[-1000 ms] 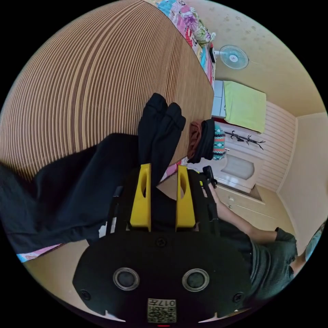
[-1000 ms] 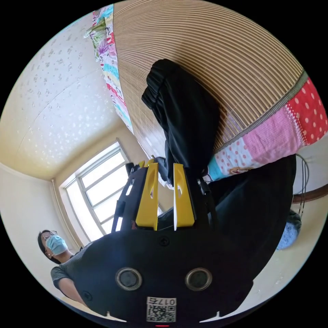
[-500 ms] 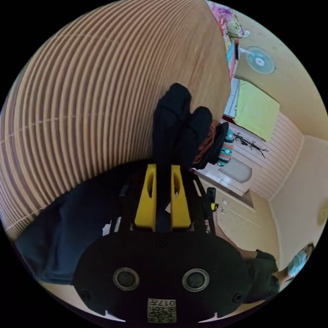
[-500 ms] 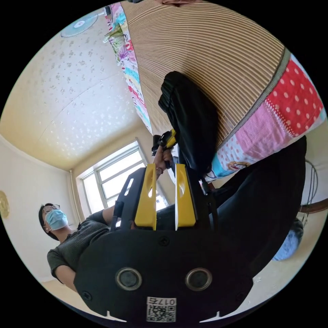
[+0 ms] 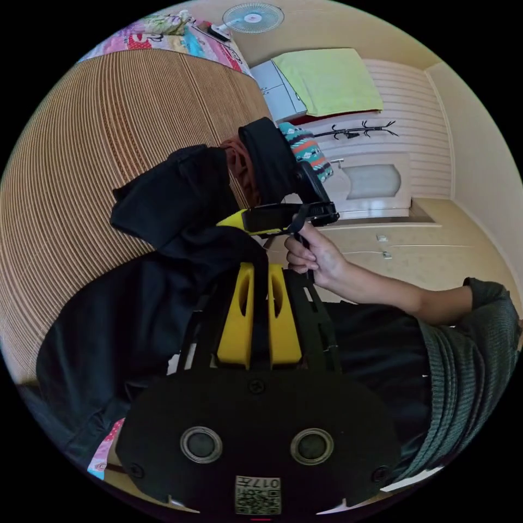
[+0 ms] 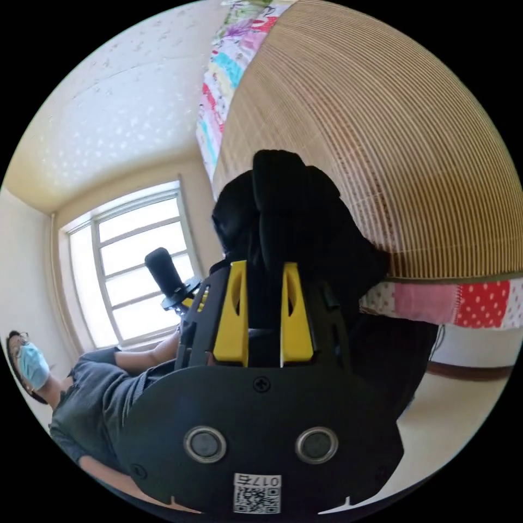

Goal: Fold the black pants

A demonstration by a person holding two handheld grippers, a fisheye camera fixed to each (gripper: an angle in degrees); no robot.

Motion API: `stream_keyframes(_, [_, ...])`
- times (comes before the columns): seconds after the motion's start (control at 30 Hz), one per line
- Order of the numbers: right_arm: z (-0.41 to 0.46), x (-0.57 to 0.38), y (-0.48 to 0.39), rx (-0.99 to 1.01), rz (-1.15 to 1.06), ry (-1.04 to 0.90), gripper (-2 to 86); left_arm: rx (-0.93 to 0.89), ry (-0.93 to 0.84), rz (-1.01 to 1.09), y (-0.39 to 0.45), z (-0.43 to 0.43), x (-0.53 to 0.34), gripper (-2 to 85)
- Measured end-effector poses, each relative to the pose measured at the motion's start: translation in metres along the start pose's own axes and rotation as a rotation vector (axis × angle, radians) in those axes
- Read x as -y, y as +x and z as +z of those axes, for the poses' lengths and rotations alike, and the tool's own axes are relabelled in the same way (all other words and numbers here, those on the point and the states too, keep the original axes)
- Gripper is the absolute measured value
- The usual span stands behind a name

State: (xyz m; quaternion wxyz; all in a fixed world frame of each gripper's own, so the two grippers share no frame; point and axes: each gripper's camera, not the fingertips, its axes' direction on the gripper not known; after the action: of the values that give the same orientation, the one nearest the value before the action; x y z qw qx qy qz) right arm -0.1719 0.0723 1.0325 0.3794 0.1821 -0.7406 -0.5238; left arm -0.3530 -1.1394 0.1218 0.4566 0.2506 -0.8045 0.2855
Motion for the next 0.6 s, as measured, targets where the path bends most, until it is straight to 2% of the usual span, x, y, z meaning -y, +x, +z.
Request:
stream_keyframes(0.07, [0.001, 0.004, 0.005, 0.087, -0.025, -0.006, 4.9, 0.003, 0.021, 0.016, 0.007, -0.002, -0.005, 4.3])
stream_keyframes(0.13, [-0.008, 0.005, 0.009, 0.261, -0.087, 0.041, 2.7, -0.001, 0.114, 0.024, 0.019, -0.016, -0.017, 4.2])
stream_keyframes(0.2, [-0.020, 0.003, 0.009, 0.312, -0.127, 0.093, 1.9, 0.005, 0.215, 0.027, 0.028, -0.036, -0.028, 4.2])
stream_keyframes(0.27, [-0.038, 0.000, 0.006, 0.277, -0.151, 0.149, 1.4, 0.037, 0.328, 0.031, 0.040, -0.063, -0.042, 4.2])
stream_keyframes(0.37, [-0.068, -0.005, -0.013, 0.021, -0.168, 0.229, 1.1, 0.082, 0.526, 0.063, 0.066, -0.108, -0.069, 4.2])
stream_keyframes(0.43, [-0.074, -0.006, -0.042, -0.253, -0.230, 0.260, 1.0, 0.073, 0.640, 0.140, 0.095, -0.130, -0.086, 4.1])
stream_keyframes(0.6, [-0.080, -0.005, -0.100, -0.540, -0.299, 0.466, 0.9, 0.046, 0.631, 0.389, 0.178, -0.113, -0.089, 4.1])
